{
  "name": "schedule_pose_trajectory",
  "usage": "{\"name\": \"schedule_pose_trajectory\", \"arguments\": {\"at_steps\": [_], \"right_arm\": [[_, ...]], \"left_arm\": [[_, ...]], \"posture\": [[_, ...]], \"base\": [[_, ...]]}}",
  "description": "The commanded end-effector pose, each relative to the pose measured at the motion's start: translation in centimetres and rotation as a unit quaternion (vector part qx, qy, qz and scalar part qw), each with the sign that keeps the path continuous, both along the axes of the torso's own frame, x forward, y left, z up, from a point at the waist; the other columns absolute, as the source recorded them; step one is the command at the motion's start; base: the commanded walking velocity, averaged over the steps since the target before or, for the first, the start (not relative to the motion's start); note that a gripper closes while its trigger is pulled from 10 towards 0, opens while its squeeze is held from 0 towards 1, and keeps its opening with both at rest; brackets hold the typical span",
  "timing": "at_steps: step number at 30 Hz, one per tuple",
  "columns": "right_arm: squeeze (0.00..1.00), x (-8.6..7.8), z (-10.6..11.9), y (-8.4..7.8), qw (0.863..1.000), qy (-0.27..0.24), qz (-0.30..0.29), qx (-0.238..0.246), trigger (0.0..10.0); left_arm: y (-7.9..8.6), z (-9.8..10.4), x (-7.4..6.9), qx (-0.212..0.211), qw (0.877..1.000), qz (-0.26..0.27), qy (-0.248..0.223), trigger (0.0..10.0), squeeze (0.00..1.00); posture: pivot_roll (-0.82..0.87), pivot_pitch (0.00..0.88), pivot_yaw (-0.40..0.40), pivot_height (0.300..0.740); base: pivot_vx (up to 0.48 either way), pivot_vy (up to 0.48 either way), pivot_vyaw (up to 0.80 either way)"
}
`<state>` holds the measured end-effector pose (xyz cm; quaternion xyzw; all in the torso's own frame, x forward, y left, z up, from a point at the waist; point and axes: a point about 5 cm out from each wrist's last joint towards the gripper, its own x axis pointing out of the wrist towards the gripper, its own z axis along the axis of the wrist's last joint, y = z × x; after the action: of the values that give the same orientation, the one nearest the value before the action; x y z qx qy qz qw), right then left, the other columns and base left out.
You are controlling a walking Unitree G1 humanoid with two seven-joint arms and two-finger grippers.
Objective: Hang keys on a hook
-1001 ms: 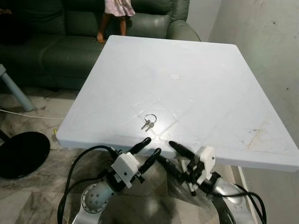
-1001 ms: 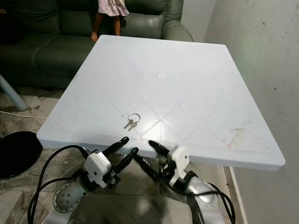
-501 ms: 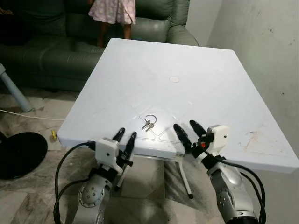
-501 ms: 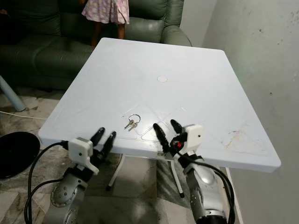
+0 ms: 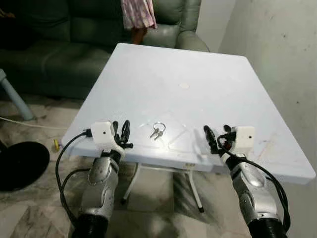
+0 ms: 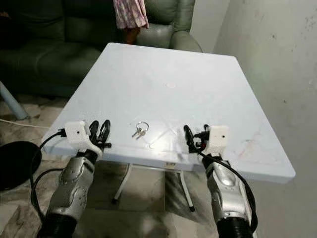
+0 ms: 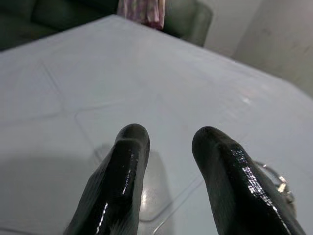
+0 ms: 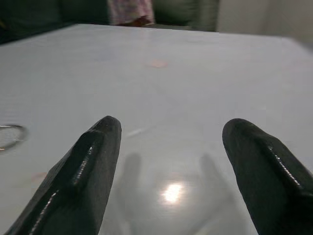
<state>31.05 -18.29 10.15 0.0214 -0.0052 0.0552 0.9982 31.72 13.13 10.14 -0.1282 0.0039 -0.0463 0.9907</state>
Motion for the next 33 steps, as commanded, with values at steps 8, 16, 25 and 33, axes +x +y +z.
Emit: {"name": "schedule_pose_trajectory", "arguments": {"at_steps": [8, 16, 25, 33], "right_arm": [[0.00, -1.7, 1.3, -0.2, 0.998, -0.054, -0.008, -0.017, 10.0], [0.00, -4.7, 2.0, 1.3, 0.996, -0.088, 0.011, -0.009, 10.0], [0.00, -6.4, 0.7, 1.8, 0.998, -0.062, 0.004, -0.006, 10.0], [0.00, -5.1, 1.8, 1.5, 0.997, -0.076, 0.009, -0.019, 10.0]], "left_arm": [[1.4, 0.7, -1.1, 0.019, 0.999, -0.027, -0.029, 10.0, 0.00], [1.3, 0.8, -3.9, 0.007, 0.998, -0.048, -0.050, 10.0, 0.00], [1.4, -0.5, -5.0, -0.001, 0.999, -0.037, -0.026, 10.0, 0.00], [1.7, -0.3, -4.4, -0.006, 0.999, -0.031, -0.021, 10.0, 0.00]], "posture": [[0.13, 0.000, -0.069, 0.736], [0.12, 0.000, -0.053, 0.736], [0.13, 0.000, -0.057, 0.736], [0.14, 0.000, -0.059, 0.736]], "base": [[0.000, 0.000, 0.00], [0.000, 0.000, 0.00], [0.000, 0.000, 0.00], [0.000, 0.188, 0.00]]}}
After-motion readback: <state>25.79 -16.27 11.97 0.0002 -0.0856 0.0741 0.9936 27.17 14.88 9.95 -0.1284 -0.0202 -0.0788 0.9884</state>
